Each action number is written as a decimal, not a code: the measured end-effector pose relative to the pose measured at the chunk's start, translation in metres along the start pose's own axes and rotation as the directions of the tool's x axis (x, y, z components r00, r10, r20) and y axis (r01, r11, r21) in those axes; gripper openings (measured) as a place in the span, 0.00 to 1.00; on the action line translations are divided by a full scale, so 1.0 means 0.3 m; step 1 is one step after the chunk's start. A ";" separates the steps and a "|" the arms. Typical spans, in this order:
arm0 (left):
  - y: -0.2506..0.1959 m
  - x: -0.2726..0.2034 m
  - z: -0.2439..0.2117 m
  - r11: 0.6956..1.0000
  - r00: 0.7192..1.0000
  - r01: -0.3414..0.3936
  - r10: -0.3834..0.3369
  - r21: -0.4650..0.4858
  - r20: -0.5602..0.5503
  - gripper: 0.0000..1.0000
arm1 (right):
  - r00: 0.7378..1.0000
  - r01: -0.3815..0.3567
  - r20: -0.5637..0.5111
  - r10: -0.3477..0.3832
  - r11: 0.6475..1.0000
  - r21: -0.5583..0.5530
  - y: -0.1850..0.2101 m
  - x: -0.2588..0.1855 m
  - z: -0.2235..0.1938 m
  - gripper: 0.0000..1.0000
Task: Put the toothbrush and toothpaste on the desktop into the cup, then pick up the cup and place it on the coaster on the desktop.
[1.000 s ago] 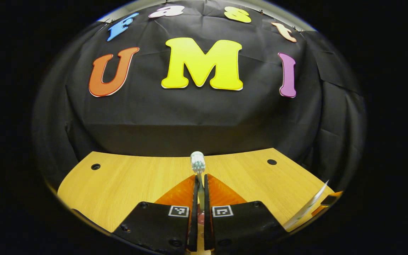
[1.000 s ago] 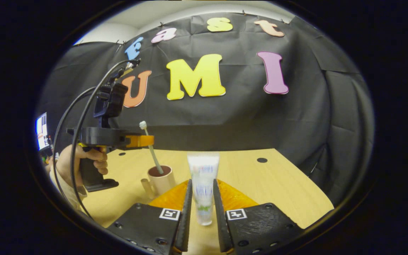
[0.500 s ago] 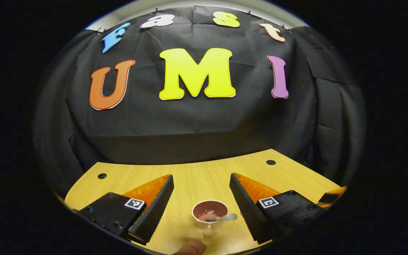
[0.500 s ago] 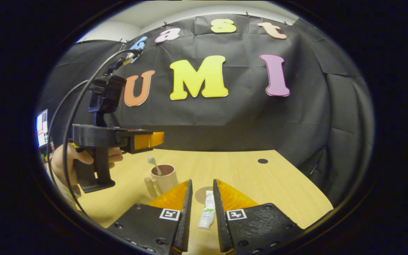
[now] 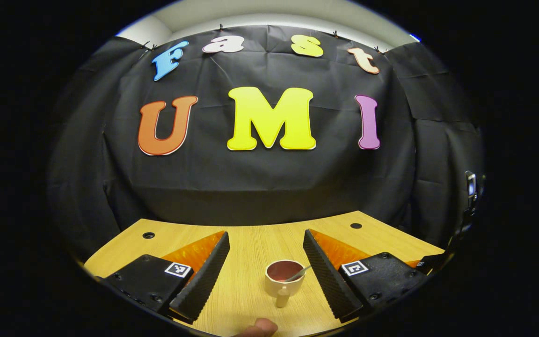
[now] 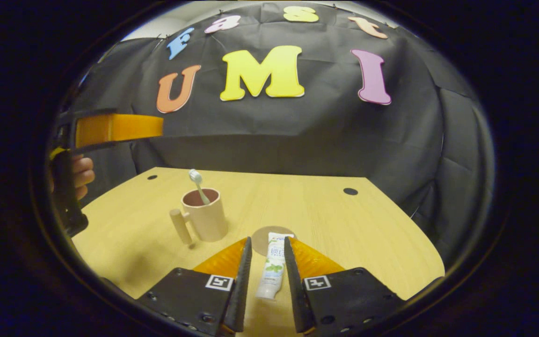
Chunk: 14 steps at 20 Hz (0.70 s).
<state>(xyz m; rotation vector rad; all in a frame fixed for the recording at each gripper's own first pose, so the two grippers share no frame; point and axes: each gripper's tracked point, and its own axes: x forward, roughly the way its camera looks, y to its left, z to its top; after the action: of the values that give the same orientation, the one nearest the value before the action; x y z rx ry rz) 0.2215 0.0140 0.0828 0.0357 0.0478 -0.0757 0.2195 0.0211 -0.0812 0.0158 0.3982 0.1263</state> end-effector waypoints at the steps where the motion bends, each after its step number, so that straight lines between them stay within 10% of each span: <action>1: 0.005 -0.019 -0.014 1.000 1.000 -0.001 0.001 -0.006 -0.001 1.00 | 1.000 0.005 -0.018 -0.005 1.000 0.000 0.000 0.024 -0.019 0.44; 6: 0.020 -0.088 -0.050 1.000 1.000 -0.010 0.010 -0.001 0.009 1.00 | 0.991 0.029 -0.128 -0.027 0.999 0.014 -0.010 0.143 -0.104 0.73; 14: 0.050 -0.112 -0.156 1.000 0.999 -0.028 0.028 0.000 -0.042 1.00 | 0.964 0.065 -0.265 -0.032 0.991 0.118 -0.038 0.249 -0.206 0.60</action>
<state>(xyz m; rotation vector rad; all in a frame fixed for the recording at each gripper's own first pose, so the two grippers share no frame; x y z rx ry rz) 0.1870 0.0334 0.0382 0.0373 0.0889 -0.0468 0.2653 0.0186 -0.1675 0.1151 0.6709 0.0542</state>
